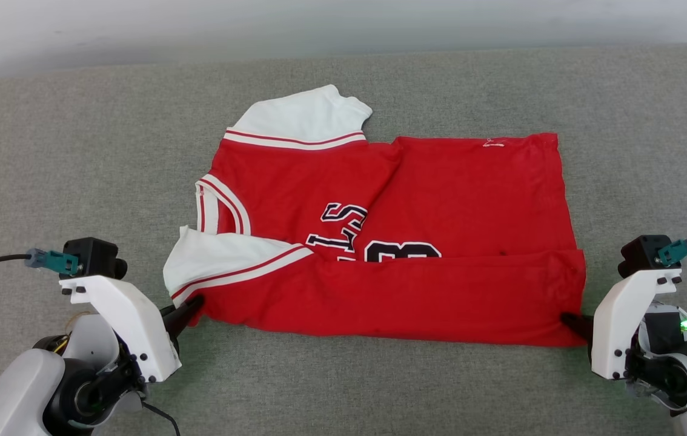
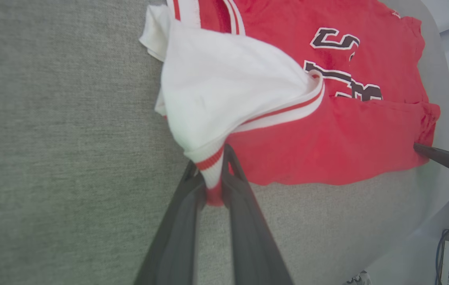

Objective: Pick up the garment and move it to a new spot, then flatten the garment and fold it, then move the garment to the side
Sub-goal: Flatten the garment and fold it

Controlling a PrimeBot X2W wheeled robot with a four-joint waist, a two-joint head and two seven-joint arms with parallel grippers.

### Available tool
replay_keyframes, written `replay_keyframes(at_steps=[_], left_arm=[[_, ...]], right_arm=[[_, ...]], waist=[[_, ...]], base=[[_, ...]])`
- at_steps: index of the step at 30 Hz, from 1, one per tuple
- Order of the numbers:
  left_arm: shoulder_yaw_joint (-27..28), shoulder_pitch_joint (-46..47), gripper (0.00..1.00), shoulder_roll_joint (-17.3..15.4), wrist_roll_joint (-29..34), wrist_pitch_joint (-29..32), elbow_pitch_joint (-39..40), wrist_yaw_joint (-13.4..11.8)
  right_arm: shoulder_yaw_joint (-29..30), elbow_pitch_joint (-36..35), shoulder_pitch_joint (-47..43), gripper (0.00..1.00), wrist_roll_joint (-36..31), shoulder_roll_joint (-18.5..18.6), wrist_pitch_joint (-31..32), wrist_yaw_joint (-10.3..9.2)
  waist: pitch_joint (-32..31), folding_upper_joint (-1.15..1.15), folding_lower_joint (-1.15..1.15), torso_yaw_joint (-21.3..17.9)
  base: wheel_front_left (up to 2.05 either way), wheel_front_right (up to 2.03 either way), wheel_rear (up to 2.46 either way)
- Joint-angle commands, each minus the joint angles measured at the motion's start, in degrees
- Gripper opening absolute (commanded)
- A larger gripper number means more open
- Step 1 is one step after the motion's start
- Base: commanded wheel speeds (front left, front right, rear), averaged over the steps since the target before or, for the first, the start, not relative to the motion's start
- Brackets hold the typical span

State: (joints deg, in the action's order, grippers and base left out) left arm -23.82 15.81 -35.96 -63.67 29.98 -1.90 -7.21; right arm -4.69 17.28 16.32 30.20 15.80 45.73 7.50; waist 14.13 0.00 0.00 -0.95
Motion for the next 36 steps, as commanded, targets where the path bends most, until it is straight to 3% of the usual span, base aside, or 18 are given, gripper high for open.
replay_keyframes(at_steps=[1,21,29,34,35,36], left_arm=[[0.0,0.1,0.00,0.0,-0.1,-0.4,0.0,0.2],[-0.1,-8.9,0.00,-1.8,-1.0,-1.5,2.5,-1.3],[0.9,-16.4,0.00,-4.0,-2.4,-1.5,6.2,-4.2],[0.2,-18.5,0.00,-2.7,-3.2,-1.6,5.5,-4.5],[0.2,-18.2,0.00,-1.8,-3.5,-2.2,5.0,-4.2],[0.1,-17.8,0.38,-1.3,-3.6,-2.4,4.3,-4.0]], right_arm=[[-1.3,1.8,-1.2,0.00,0.3,-0.9,0.5,-0.02],[-4.7,-6.2,-4.7,0.00,2.6,3.3,-2.3,-0.02],[-3.6,-10.6,-11.2,0.00,3.6,3.3,-0.6,-0.02],[-1.8,-10.1,-14.4,0.00,2.7,1.9,-1.1,-0.02],[-1.4,-9.6,-14.8,0.31,2.7,1.4,-1.7,-0.02],[-1.2,-9.2,-15.0,0.85,2.4,1.1,-2.5,-0.02]], waist=[[-0.1,0.00,0.00,0.0],[-12.4,0.00,0.00,-0.7],[-15.4,0.00,0.00,-0.3],[-15.0,0.00,0.00,-0.2],[-14.9,0.00,0.00,-0.3],[-14.7,0.00,0.00,-0.3]], base=[[0.00,0.00,0.00],[0.00,0.00,0.00],[0.00,0.00,0.00],[0.00,0.00,0.00],[0.00,0.00,0.00],[0.00,0.00,0.00]])
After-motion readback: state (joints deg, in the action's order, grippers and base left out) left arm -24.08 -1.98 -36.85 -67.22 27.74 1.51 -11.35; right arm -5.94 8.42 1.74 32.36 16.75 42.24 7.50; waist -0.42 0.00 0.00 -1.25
